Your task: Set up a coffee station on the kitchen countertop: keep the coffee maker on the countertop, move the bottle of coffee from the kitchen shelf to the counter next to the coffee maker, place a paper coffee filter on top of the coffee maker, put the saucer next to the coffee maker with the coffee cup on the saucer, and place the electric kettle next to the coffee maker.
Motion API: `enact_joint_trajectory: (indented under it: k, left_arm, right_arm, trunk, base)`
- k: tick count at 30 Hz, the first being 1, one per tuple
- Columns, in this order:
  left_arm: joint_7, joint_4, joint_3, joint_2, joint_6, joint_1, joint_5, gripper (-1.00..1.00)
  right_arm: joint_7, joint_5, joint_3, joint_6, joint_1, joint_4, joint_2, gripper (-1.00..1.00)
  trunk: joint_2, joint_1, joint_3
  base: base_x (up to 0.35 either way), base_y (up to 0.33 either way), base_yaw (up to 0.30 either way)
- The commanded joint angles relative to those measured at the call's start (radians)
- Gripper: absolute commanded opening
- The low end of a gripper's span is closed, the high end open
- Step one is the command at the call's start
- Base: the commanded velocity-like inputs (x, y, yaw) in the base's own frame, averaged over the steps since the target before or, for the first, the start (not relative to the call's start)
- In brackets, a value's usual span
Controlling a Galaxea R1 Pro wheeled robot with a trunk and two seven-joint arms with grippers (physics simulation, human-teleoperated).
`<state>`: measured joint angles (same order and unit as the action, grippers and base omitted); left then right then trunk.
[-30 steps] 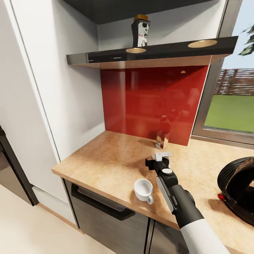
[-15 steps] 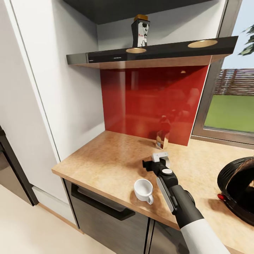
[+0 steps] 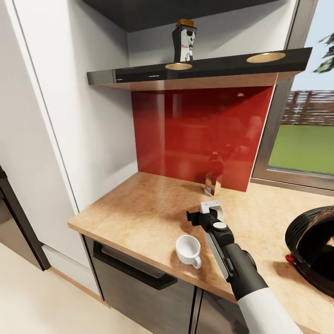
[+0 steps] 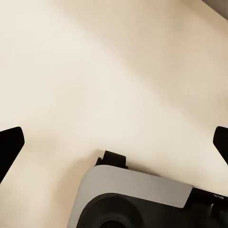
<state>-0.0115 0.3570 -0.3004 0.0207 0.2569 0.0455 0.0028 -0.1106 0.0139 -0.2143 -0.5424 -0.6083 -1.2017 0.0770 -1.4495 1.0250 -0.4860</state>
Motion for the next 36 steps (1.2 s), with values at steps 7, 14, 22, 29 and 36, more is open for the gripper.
enact_joint_trajectory:
  k: [7,14,22,29,36]
  left_arm:
    - [-0.001,0.006,-0.003,0.001,0.001,0.0,0.0,1.0]
    - [-0.001,0.009,-0.003,0.001,0.001,0.0,0.0,1.0]
    - [-0.001,0.01,-0.003,0.001,0.001,0.0,0.0,1.0]
    - [-0.001,0.01,-0.003,0.001,0.001,0.0,0.0,1.0]
    - [-0.001,0.01,-0.003,0.001,0.001,0.0,0.0,1.0]
  right_arm:
    - [-0.006,0.003,-0.003,-0.005,-0.001,0.024,0.0,1.0]
    - [-0.003,0.004,-0.003,-0.005,-0.001,0.033,0.0,1.0]
    - [-0.003,0.006,-0.003,-0.005,-0.001,0.036,0.0,1.0]
    - [-0.003,0.006,-0.004,-0.005,-0.001,0.036,0.0,1.0]
    - [-0.002,0.008,-0.004,-0.005,-0.001,0.036,0.0,1.0]
  trunk:
    - [0.0,0.0,-0.001]
    - [0.0,0.0,-0.001]
    - [0.0,0.0,-0.001]
    - [0.0,0.0,-0.001]
    - [0.0,0.0,-0.001]
  base:
    - [0.0,-0.018,0.0]
    - [0.0,-0.002,0.0]
    - [0.023,-0.017,0.0]
    - [0.034,-0.021,0.0]
    - [0.015,-0.01,0.0]
